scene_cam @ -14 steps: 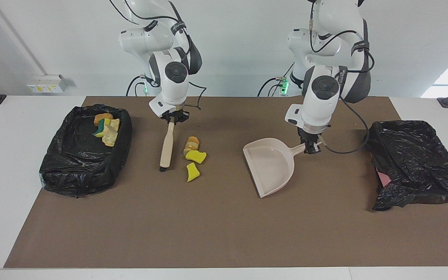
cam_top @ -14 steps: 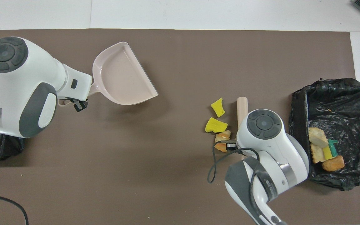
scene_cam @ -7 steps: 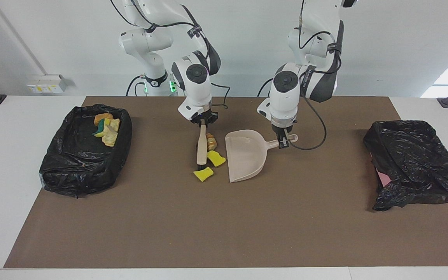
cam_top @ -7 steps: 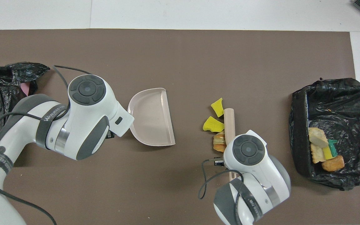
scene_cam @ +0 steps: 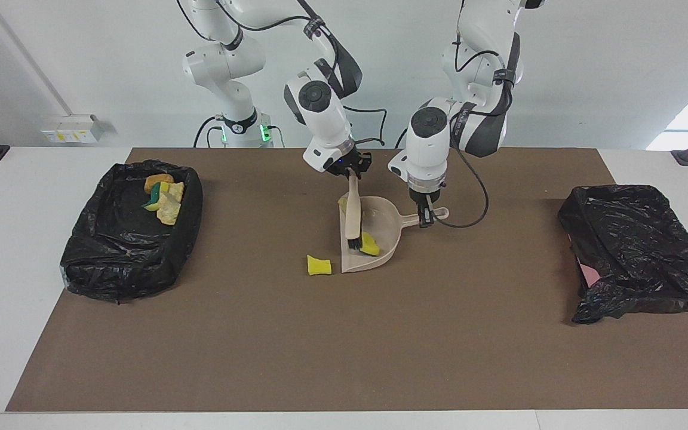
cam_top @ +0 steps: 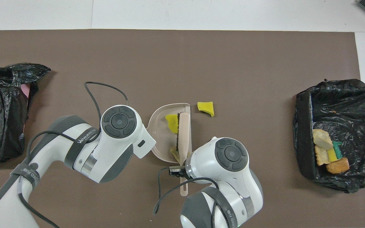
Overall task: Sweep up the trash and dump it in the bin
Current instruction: 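Sweep the remaining sponge pieces toward the dustpan with the right gripper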
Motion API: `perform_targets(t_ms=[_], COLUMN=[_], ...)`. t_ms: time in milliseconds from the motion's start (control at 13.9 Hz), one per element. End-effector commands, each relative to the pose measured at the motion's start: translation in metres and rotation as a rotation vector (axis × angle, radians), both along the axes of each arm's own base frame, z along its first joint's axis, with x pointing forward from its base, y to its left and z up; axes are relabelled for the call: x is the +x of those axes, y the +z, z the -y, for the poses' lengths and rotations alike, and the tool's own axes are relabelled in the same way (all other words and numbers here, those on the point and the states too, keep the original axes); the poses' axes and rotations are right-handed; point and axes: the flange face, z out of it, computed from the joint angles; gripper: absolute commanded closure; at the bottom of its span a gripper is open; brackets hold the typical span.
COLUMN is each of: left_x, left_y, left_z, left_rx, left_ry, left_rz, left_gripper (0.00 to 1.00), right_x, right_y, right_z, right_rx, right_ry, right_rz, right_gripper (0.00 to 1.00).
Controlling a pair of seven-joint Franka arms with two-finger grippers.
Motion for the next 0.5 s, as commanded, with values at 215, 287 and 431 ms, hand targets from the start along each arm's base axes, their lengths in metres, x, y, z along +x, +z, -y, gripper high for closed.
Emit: perform_targets(t_ms=[215, 287, 431], left_x=[-0.009, -0.009, -0.01], left_y=[-0.001, -0.001, -0.001], left_z=[-0.006, -0.006, -0.006], left_rx=[-0.009, -0.008, -0.005], left_ry=[0.005, 0.019, 0.077], left_rz=[0.01, 0.011, 0.011], left_gripper=[1.0, 1.0, 1.0], right_x=[0.075, 0.091, 0.117], right_y=[0.025, 0.015, -0.004], right_z=[0.114, 0.131, 0.145], right_rx=[-0.26, -0.286, -0.373], right_ry=[0.171, 0.231, 0.31], right_rz=[0.086, 0.09, 0.102], right_gripper=[1.0, 1.0, 1.0])
